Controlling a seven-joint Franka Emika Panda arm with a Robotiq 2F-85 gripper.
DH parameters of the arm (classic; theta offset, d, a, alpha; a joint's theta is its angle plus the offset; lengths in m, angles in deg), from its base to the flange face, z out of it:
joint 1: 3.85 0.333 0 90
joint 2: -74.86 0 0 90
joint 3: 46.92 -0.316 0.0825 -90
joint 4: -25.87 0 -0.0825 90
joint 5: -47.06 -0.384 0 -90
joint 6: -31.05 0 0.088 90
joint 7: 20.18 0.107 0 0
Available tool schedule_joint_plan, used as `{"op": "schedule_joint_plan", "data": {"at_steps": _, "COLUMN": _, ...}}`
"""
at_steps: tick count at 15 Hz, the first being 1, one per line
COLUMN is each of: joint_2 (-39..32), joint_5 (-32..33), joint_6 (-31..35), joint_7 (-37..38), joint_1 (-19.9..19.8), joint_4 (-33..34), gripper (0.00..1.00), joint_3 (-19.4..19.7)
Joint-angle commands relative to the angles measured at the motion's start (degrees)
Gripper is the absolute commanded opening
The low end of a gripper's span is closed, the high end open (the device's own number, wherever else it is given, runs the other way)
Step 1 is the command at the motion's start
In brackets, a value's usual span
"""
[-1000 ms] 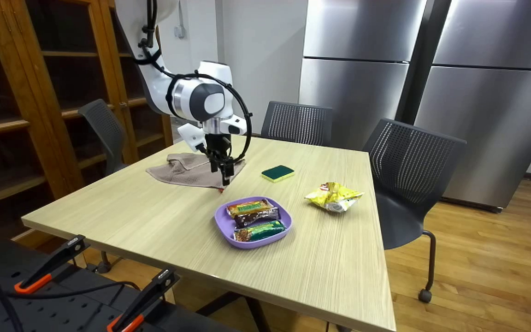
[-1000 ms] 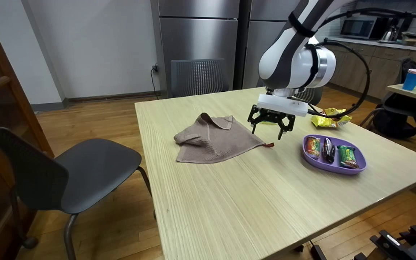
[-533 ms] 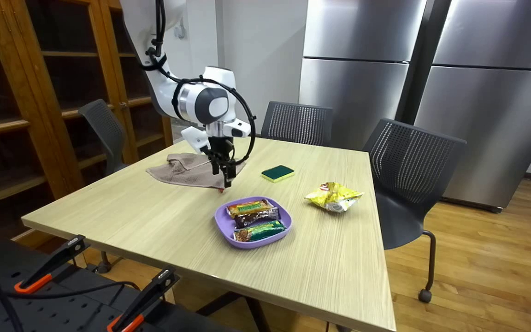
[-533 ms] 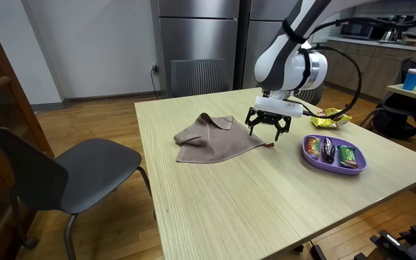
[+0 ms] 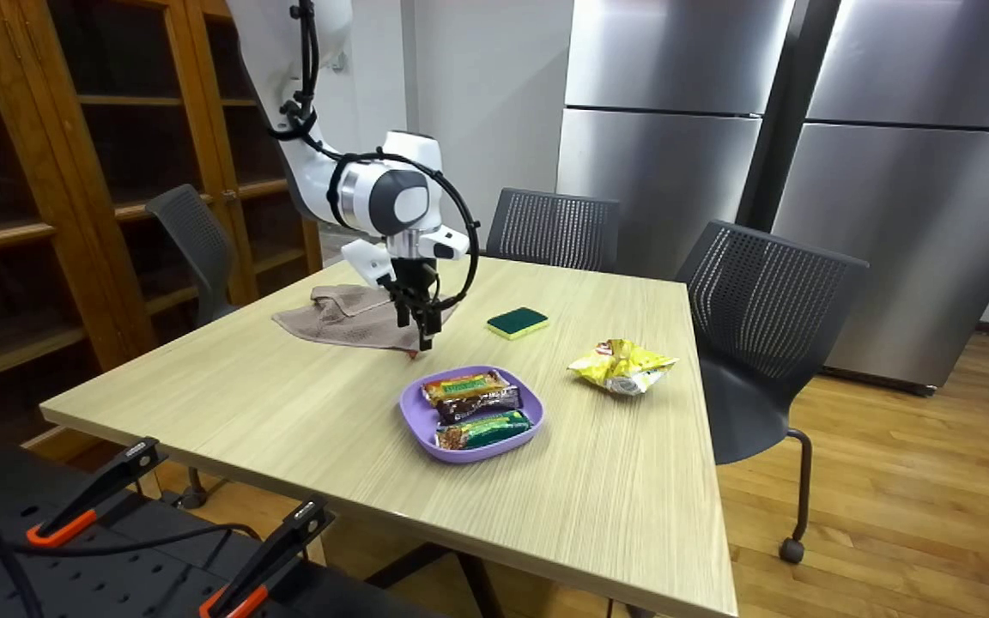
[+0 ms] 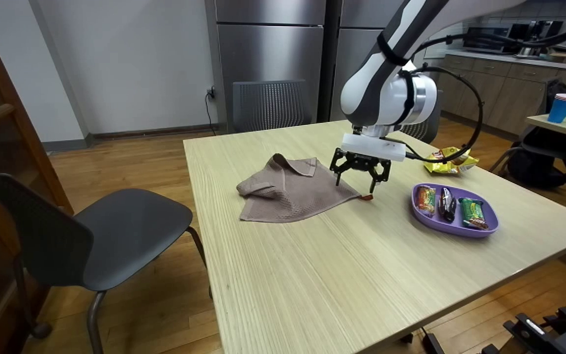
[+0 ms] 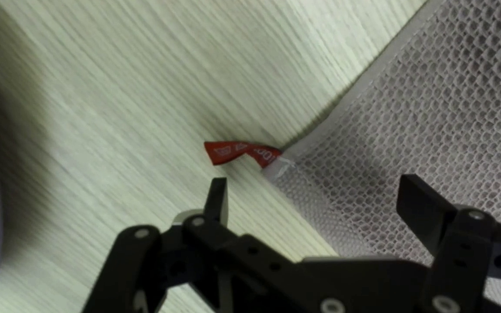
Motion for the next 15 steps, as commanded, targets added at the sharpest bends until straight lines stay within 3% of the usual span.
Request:
{"op": "schedule_joint_plan", "data": {"at_steps": 1, "joint_2": -1.5, "joint_5": -0.9, "joint_6": -2.8, "joint_7": -1.5, "joint_1": -0.8, "joint_4": 3.3, "gripper": 1.00, "joint_3": -0.8}}
{"op": "schedule_joint_plan", "data": {"at_steps": 15, "joint_2": -3.3, "joint_5": -0.9, "joint_6": -4.1, "joint_7": -1.5, "joint_1": -0.8, "joint_4": 5.7, "gripper": 1.00, "joint_3": -0.9}}
